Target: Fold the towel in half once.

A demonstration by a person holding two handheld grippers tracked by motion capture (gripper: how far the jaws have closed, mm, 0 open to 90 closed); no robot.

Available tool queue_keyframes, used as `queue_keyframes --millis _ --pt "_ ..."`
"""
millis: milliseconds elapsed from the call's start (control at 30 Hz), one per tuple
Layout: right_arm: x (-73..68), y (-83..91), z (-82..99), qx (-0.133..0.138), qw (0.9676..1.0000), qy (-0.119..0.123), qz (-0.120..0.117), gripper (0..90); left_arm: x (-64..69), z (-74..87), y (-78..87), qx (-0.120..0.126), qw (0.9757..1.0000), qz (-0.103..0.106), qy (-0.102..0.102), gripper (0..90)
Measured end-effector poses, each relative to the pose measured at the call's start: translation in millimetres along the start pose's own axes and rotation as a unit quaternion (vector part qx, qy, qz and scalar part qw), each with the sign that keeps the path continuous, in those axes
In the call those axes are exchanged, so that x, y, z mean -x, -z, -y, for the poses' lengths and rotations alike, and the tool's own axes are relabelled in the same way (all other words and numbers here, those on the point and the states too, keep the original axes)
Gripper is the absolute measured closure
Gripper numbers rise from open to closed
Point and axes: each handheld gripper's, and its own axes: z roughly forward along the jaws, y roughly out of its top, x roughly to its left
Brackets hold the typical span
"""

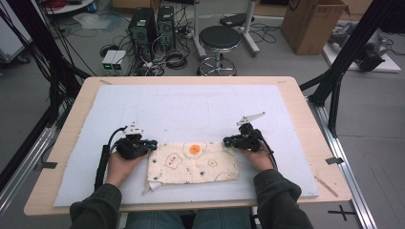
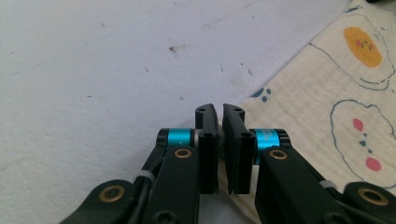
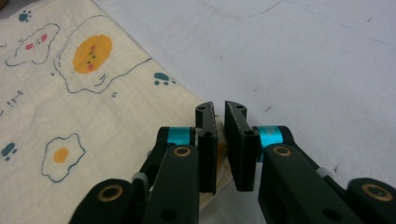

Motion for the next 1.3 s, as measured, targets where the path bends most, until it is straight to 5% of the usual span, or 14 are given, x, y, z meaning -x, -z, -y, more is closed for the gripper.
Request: queue_keyframes --millis 433,800,1133,1300 --pt "0.6 3.0 1.3 0.001 0.9998 0.002 0.021 84.1 -0.5 0.0 0.5 0.01 0.9999 -0.009 0.007 85.3" --pt "-8.2 20.6 0.5 0.062 0.9981 0.005 0.003 54.7 8.4 -4.3 13.0 0.053 0.9982 0.029 -0.002 64.6" --pt "-19.9 30.9 -0.9 0.08 0.9966 0.02 -0.002 37.7 15.6 -7.3 31.3 0.081 0.995 0.058 -0.003 54.7" --pt "-25.1 36.8 -0.3 0.089 0.9956 0.03 0.008 29.8 18.5 -9.9 39.6 0.075 0.9953 0.061 -0.012 46.8"
